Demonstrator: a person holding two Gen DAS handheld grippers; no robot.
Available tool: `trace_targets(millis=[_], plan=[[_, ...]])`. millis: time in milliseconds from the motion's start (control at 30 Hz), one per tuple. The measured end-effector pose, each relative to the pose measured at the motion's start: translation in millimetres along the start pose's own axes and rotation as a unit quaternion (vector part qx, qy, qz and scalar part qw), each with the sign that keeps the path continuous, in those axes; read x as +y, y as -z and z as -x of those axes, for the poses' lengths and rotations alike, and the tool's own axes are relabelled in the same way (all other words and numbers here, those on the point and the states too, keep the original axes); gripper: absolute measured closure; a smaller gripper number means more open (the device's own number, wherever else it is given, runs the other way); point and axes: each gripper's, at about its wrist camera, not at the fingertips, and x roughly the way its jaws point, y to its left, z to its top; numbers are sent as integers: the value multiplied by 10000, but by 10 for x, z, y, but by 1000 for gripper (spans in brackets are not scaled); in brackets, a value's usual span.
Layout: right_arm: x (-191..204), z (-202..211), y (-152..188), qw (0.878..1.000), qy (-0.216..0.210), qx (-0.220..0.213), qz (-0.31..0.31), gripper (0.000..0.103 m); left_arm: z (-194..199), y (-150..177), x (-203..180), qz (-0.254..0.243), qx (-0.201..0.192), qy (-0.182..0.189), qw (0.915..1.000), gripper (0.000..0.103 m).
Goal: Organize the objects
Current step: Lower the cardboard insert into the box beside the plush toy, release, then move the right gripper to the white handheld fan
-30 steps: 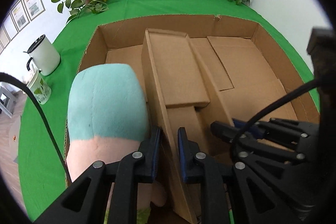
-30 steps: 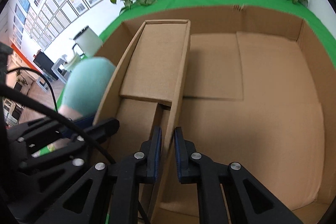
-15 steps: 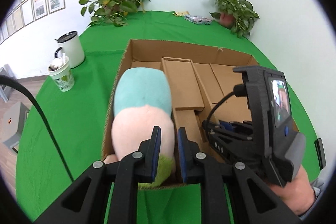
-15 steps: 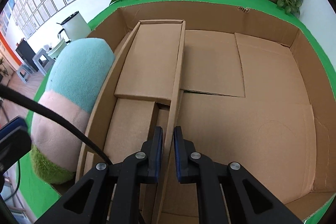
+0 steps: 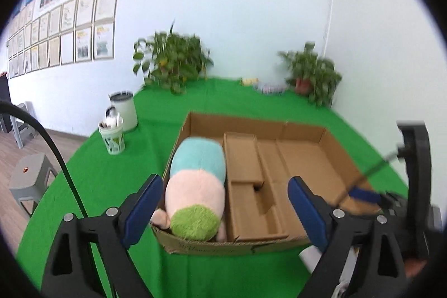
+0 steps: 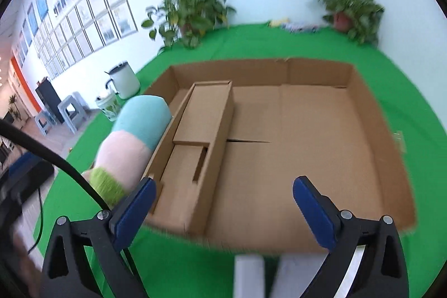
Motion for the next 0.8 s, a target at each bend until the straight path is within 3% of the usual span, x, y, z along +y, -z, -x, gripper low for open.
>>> trace_targets(millis=[333,667,700,767,800], plan=[[-24,1055,550,9977,482,-379,291,1,314,41,-306,-321,-155,211,9991,12],[31,1561,822,9946,445,-753,565,6,580,149,-394,-376,-283,65,9989,13],[49,1580,847,9941,470,-764,609,14,587,169,-405,-408,-267,71,9988,18],[67,1605,912,9935,566,-748,642,43,574,223,-440,-507,-168,151,9985,61],[64,1599,932,9935,623,-707,645,64,549,254,-470,-553,-32,189,9983,96]])
